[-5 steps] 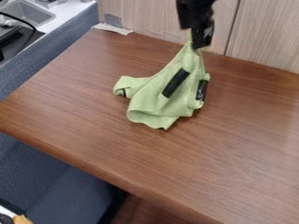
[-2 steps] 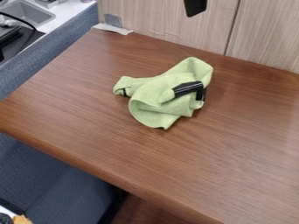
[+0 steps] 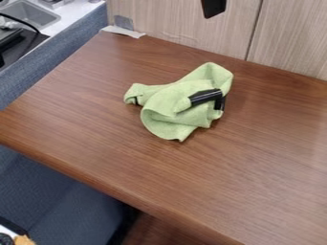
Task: Fold the cloth from the bottom to the top
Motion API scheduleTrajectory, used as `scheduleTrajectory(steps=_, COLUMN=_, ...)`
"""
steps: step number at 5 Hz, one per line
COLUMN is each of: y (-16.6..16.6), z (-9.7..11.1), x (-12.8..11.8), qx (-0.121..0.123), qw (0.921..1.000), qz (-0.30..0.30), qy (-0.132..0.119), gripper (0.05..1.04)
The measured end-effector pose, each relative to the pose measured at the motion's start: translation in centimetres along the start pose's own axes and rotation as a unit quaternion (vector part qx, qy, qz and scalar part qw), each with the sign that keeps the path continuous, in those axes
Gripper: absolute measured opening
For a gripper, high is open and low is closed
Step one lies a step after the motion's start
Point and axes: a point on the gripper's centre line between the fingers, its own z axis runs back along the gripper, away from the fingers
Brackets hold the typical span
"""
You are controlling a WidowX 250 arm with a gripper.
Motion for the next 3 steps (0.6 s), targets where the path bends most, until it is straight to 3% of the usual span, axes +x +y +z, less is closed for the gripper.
scheduleTrajectory(steps=3, y=-0.03, z=-0.03, x=-0.03, qx=-0.001, qw=1.0000, qz=0.000, qy=0.001, gripper=1.001)
